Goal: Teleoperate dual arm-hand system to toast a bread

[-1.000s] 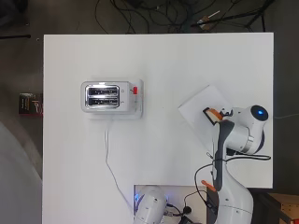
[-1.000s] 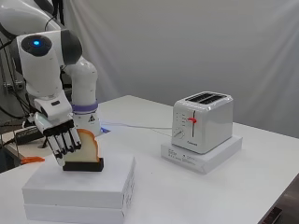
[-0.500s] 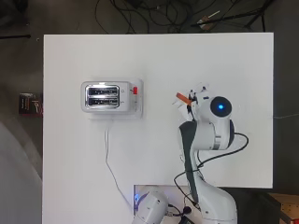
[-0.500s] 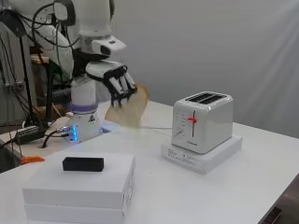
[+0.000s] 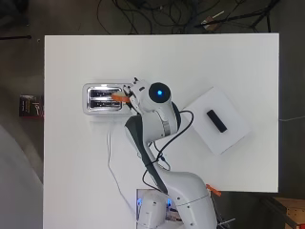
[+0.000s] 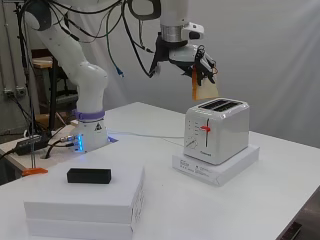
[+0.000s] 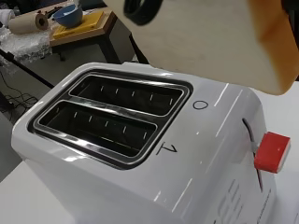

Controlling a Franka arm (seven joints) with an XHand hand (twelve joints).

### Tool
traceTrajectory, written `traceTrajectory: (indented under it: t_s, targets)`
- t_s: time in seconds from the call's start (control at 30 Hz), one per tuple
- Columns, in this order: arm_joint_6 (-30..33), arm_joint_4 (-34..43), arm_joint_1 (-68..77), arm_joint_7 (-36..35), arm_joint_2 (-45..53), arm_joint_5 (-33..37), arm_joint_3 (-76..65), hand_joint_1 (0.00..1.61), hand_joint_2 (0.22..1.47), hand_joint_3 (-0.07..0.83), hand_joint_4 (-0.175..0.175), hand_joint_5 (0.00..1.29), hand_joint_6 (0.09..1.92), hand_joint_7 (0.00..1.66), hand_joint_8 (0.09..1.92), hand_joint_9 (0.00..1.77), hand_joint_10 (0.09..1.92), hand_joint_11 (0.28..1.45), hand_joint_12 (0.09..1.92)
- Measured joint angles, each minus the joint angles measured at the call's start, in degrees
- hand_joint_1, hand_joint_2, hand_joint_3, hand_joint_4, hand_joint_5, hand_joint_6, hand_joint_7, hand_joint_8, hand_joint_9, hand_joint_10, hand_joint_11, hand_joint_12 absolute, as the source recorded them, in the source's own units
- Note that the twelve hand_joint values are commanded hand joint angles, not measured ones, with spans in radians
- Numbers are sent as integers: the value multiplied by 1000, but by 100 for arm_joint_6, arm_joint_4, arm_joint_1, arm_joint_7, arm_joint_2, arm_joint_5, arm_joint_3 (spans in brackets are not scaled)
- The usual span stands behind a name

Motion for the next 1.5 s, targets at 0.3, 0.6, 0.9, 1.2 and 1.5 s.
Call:
traceTrajectory:
  t_s: [0.3,0.6,0.9,1.2,1.5]
  targets:
    - [-593,1801,4829,619,-822,-476,-2282,1236,1165,-1,-175,699,1309,1098,872,1360,87,786,119]
    - [-572,1901,4772,1069,-958,-646,-2775,1341,1149,-1,-175,649,1326,1008,902,1096,832,801,91]
    - [-567,1623,4131,1326,-1014,-1063,-2530,1362,1152,0,-175,630,1332,982,958,1007,1034,779,87]
    - [-680,1378,4142,1692,-1107,-1117,-2522,82,918,7,-73,61,87,167,87,300,87,364,87]
    - [-329,688,1824,2882,-1035,-1613,-1897,44,979,8,-13,135,87,161,87,288,87,372,87]
